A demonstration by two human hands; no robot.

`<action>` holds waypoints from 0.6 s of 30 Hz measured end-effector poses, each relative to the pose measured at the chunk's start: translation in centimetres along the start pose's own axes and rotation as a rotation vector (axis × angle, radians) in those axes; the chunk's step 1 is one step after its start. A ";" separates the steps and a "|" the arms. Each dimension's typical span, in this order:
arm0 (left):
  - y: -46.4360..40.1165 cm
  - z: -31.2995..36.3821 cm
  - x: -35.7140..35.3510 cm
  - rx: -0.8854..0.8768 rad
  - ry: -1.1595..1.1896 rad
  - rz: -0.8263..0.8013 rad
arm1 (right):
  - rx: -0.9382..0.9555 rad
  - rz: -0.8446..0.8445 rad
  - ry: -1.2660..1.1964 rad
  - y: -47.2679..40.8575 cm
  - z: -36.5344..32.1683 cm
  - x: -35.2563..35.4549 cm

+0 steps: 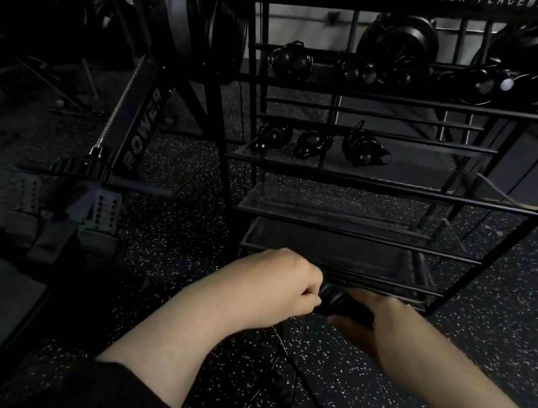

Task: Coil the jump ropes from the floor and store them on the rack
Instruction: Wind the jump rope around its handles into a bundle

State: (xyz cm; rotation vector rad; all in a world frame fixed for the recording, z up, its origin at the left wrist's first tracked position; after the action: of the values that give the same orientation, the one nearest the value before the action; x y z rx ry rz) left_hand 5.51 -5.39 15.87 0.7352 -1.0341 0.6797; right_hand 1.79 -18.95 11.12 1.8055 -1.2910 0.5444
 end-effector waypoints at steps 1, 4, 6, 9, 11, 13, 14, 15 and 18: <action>0.1 -0.2 0.2 -0.011 0.041 -0.013 | 0.017 -0.054 0.020 0.1 -0.1 -0.5; 0.6 -0.8 0.9 -0.030 0.209 -0.040 | 0.074 -0.211 -0.063 0.9 -0.8 -1.3; 1.0 -0.9 1.1 -0.047 0.355 -0.079 | 0.149 -0.287 -0.118 1.4 -1.6 -1.2; 1.3 -0.5 1.1 -0.092 0.506 -0.116 | 0.256 -0.424 -0.235 2.5 -2.8 -1.3; 1.5 -0.1 1.3 -0.132 0.612 -0.120 | 0.313 -0.486 -0.352 3.1 -3.6 -1.2; 1.7 0.1 1.7 -0.171 0.782 -0.103 | 0.358 -0.503 -0.487 3.5 -4.4 -0.5; 1.8 0.3 1.9 -0.199 0.871 -0.101 | 0.377 -0.505 -0.551 3.6 -4.6 -0.2; 1.8 0.6 1.9 -0.220 0.942 -0.098 | 0.395 -0.514 -0.614 3.8 -4.8 0.1; 0.9 0.8 1.7 -0.175 1.102 -0.051 | 0.456 -0.514 -0.793 4.0 -5.2 0.7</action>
State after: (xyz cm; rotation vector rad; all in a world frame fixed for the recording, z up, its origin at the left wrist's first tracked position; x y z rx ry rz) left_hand 5.01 -5.25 17.94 0.1472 -0.0536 0.7859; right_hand -1.02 -15.59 16.12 2.7842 -1.1440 -0.2255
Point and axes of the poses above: each hand's wrist, its own y-axis away from the middle knuckle, its own x-axis out of the back of the hand, z = x × y, the point moved 9 cm from there along -y, towards the middle knuckle, and after that the axes turned 3 degrees about -y, right-handed, at the moved point
